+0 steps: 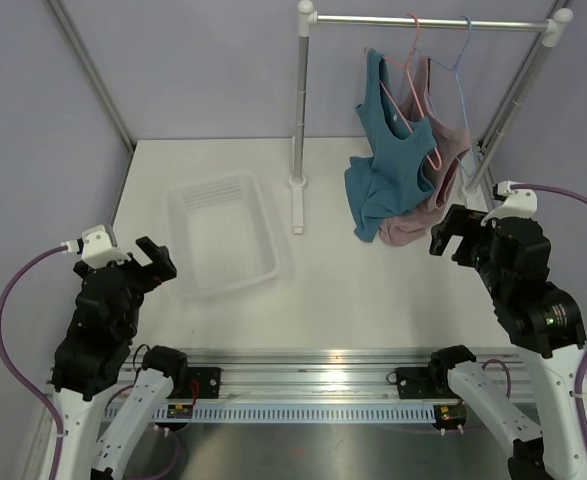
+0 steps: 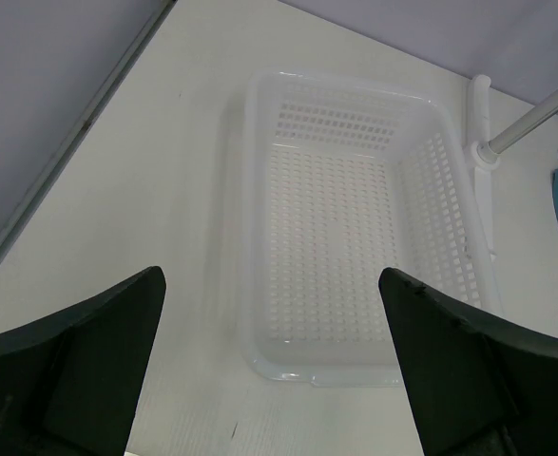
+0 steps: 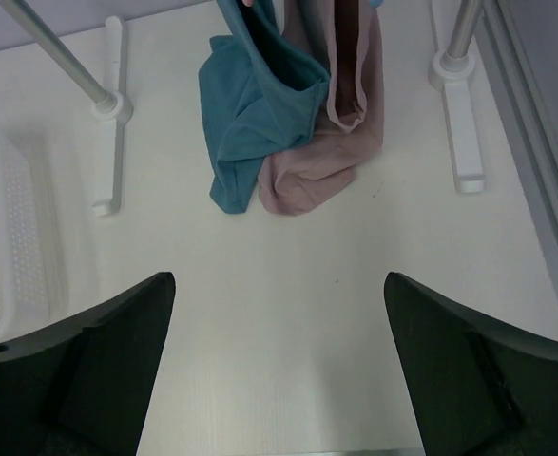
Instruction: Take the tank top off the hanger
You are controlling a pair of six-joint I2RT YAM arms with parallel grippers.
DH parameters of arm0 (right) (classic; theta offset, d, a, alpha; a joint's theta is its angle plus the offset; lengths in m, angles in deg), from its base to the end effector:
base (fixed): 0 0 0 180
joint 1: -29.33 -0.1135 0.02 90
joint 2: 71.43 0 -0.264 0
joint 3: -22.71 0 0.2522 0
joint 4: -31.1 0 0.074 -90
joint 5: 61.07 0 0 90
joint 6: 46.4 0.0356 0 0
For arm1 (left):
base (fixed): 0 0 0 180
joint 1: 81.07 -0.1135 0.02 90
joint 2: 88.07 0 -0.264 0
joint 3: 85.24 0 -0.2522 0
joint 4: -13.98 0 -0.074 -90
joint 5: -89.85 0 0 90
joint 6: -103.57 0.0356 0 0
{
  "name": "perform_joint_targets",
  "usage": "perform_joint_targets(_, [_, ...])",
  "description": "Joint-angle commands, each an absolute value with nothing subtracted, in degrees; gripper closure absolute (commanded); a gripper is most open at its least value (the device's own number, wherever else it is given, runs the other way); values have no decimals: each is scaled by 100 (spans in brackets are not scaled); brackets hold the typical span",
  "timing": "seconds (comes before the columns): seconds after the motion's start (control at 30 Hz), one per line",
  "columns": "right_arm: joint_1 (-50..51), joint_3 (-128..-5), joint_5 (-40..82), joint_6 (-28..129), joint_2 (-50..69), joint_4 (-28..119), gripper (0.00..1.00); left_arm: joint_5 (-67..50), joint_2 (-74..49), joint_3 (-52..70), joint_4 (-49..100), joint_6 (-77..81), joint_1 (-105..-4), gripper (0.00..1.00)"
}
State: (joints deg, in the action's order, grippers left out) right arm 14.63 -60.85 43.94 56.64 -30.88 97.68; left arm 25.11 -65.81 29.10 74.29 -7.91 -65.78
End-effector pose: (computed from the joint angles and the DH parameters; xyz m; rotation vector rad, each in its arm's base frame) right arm 0.1021 0.0173 0.4138 0.1407 1.9627 0.0570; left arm 0.0624 -0.0013 0.3559 -0.3984 1.7934 -0.0383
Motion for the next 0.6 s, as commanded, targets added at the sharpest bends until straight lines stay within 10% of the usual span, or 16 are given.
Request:
perform_joint_targets(0.0, [1439, -6066, 3959, 5617, -3109, 9015, 0, 2428, -6531, 2923, 7090, -832, -6560, 1])
perform_joint_targets(0.57, [1439, -8227, 3420, 4213, -300, 7458, 0, 2341, -6504, 2949, 7055, -814, -6560, 1])
